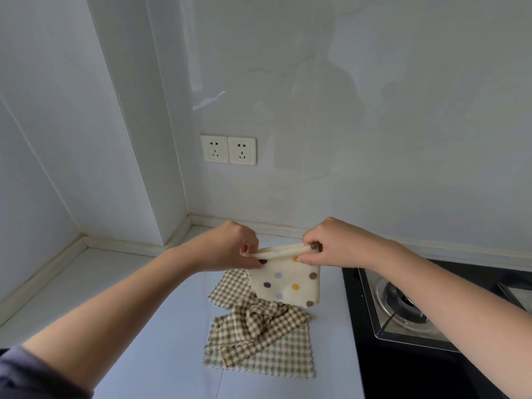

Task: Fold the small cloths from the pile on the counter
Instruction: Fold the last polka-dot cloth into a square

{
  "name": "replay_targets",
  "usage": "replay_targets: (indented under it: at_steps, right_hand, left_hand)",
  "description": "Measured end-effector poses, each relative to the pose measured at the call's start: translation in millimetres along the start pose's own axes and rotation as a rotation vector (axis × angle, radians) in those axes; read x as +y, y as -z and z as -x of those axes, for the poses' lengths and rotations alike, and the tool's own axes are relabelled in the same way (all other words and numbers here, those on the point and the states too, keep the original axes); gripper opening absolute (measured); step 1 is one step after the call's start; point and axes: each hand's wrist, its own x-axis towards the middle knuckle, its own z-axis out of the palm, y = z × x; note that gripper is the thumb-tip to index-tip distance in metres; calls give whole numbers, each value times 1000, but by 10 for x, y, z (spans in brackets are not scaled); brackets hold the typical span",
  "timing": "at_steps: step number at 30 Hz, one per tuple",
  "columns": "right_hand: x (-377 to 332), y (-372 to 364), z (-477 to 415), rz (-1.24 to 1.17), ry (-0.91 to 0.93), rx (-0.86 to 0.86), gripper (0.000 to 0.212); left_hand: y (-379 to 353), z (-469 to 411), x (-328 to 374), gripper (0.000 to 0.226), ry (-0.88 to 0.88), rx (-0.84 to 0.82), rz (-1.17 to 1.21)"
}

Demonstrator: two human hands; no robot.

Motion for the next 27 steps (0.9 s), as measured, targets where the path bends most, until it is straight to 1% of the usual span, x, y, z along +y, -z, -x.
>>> replay_targets:
  at_steps: [5, 9, 11, 14, 17, 19, 21, 23, 27]
  right_hand:
    - [52, 14, 46, -53, -17, 29, 44]
    - [111, 12, 67, -74, -36, 53, 44]
    - [151, 19, 76, -68, -15, 23, 41]
    - [188, 26, 83, -7, 67, -53, 31]
    - [199, 32, 65, -27, 96, -45, 30]
    - [231, 77, 45, -91, 74, 3, 23]
    - [292, 152, 26, -162, 17, 60, 9]
    - [361, 210, 8, -206, -34, 84, 15]
    - [509, 267, -31, -201, -77, 52, 15]
  left_hand:
    - [-11, -33, 11, 23, -3, 78, 38]
    - [-37, -57, 28, 17, 61, 111, 84]
    - [-42, -74, 46, 15, 62, 123, 76]
    - [-23, -119, 67, 15, 39, 124, 58]
    - [26, -209, 64, 17, 5, 90, 38]
    - [85, -290, 29, 20, -12, 94, 41]
    - [151, -375, -5, 16, -23, 93, 61]
    - [196, -468, -20, 8, -50, 73, 84]
    - [227, -661, -6, 16, -84, 1, 55]
